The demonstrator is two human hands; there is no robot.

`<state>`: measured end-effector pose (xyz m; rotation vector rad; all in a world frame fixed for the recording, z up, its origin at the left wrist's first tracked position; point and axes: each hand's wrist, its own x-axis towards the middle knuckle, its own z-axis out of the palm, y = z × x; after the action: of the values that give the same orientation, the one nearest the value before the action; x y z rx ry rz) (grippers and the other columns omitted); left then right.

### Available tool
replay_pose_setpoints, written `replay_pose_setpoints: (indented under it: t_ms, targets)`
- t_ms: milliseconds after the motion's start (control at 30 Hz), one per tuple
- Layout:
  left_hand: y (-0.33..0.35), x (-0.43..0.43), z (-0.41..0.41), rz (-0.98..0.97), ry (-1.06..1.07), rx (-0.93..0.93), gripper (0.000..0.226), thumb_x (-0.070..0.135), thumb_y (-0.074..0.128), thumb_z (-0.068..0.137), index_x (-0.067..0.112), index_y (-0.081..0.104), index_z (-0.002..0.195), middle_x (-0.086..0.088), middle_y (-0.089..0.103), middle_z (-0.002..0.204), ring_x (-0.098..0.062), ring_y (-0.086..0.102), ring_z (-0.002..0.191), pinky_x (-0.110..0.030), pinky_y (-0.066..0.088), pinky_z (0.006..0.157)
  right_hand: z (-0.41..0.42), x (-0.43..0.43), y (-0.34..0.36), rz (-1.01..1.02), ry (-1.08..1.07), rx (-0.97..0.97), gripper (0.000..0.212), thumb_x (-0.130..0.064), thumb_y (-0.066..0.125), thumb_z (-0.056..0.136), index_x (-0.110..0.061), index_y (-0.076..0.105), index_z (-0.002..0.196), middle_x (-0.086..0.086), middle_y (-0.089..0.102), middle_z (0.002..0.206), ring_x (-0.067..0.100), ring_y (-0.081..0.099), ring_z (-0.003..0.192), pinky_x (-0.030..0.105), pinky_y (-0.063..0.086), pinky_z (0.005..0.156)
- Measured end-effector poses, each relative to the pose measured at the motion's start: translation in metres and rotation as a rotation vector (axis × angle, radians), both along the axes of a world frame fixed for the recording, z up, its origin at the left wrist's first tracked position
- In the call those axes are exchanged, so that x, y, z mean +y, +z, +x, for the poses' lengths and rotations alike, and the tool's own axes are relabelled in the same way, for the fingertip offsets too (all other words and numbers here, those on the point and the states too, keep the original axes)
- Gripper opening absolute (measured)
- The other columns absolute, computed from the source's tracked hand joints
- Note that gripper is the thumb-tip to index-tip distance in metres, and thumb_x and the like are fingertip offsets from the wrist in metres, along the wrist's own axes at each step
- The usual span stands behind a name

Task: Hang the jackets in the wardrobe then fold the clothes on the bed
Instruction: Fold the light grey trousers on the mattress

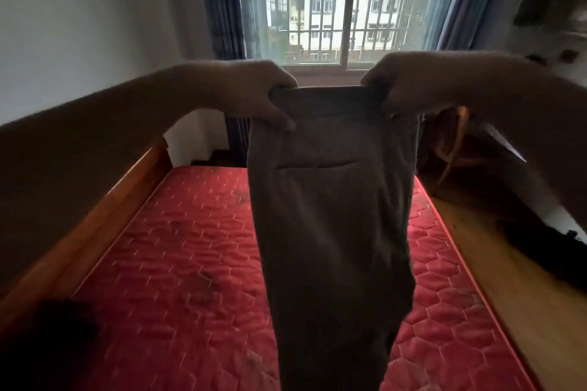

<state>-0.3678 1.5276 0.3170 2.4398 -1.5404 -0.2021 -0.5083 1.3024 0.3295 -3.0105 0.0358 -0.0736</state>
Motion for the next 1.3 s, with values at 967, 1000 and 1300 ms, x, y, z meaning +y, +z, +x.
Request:
replay_pose_setpoints:
  t_ms: [967, 1000, 1300]
  targets:
    - [-0.446, -0.112, 0.194, 0.258, -0.113, 0.216, 0.014, 0.018, 0.052, 0.081, 0.024, 0.062, 0.090, 0.009, 0.054, 0.105, -0.021, 0.052, 0.083, -0.030, 0.038, 0.063, 0.179, -0.142, -0.454, -0.055, 0.413, 0.171, 0.027, -0.034, 0.062, 0.093, -0.033, 0.044, 0.113, 0.000, 0.049, 0.082, 0.031, 0.055, 0.062, 0.040, 0.049, 0.049]
    - [-0.454, -0.118, 0.201, 0.267, -0.137, 0.208, 0.018, 0.015, 0.053, 0.081, 0.023, 0.063, 0.093, 0.009, 0.053, 0.107, -0.021, 0.051, 0.084, -0.030, 0.036, 0.065, 0.185, -0.146, -0.461, -0.033, 0.415, 0.232, 0.024, -0.048, 0.052, 0.093, -0.033, 0.046, 0.111, 0.000, 0.055, 0.085, 0.031, 0.057, 0.069, 0.040, 0.049, 0.055]
    - [-0.509, -0.194, 0.291, 0.388, -0.120, 0.136, 0.033, -0.003, 0.058, 0.084, 0.013, 0.074, 0.108, -0.004, 0.059, 0.116, -0.026, 0.061, 0.100, -0.035, 0.047, 0.083, 0.294, -0.193, -0.507, -0.149, 0.324, 0.550, 0.028, -0.013, 0.056, 0.089, -0.019, 0.068, 0.113, 0.001, 0.053, 0.108, 0.029, 0.062, 0.103, 0.039, 0.054, 0.081]
